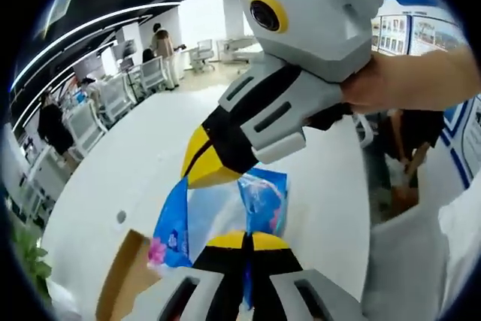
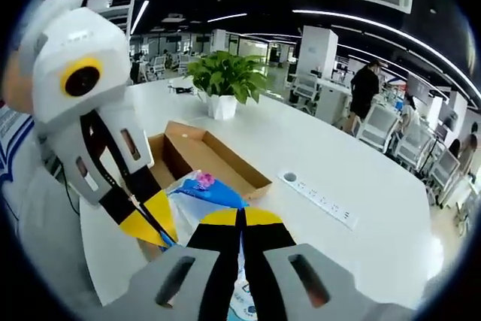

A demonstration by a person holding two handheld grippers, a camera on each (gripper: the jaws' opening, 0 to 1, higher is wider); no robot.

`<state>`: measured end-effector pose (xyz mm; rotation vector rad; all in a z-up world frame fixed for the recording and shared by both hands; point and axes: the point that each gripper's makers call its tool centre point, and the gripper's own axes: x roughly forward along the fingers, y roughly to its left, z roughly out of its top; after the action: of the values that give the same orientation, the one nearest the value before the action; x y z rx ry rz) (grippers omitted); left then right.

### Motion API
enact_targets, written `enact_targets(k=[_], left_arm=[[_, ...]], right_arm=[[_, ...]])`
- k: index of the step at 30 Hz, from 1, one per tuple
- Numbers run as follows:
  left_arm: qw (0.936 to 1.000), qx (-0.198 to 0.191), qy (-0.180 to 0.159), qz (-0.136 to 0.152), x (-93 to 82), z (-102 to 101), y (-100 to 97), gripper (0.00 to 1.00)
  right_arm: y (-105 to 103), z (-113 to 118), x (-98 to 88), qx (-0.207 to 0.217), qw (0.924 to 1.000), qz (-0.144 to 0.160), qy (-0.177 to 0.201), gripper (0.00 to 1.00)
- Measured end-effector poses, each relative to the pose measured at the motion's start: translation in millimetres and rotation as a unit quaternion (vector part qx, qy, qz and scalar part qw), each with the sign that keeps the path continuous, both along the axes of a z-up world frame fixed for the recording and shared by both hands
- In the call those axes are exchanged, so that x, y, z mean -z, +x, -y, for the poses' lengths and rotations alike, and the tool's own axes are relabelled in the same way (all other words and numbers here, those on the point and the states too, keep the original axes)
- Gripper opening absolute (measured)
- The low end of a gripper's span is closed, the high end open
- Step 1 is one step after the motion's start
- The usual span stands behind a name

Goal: Operate the shoe box by opening the lid, removing the specified soft item, and placing it in the target area until the item is outside and the box remains undamaged.

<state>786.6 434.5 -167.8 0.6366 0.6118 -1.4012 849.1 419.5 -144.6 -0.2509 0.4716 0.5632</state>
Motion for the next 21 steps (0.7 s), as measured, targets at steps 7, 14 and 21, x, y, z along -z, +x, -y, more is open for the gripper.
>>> enact_targets(k=[7, 14, 21], left_arm=[[0.9998, 0.022, 0.0, -0.004, 5.4, 38.5, -11.2, 0.0], [0.9993, 0.037, 0.0, -0.007, 7.1, 70.0, -19.0, 0.0], [0.9988, 0.047, 0.001, -0.013, 12.1, 93.6, -29.3, 0.0]], right_arm=[[-14.7, 41.7, 5.2, 0.026, 0.9996, -0.006, 0.003, 0.0], [-22.9, 74.2, 9.3, 0.044, 0.999, -0.009, 0.006, 0.0], [-27.7, 100.1, 15.4, 0.057, 0.9983, -0.013, 0.008, 0.0]])
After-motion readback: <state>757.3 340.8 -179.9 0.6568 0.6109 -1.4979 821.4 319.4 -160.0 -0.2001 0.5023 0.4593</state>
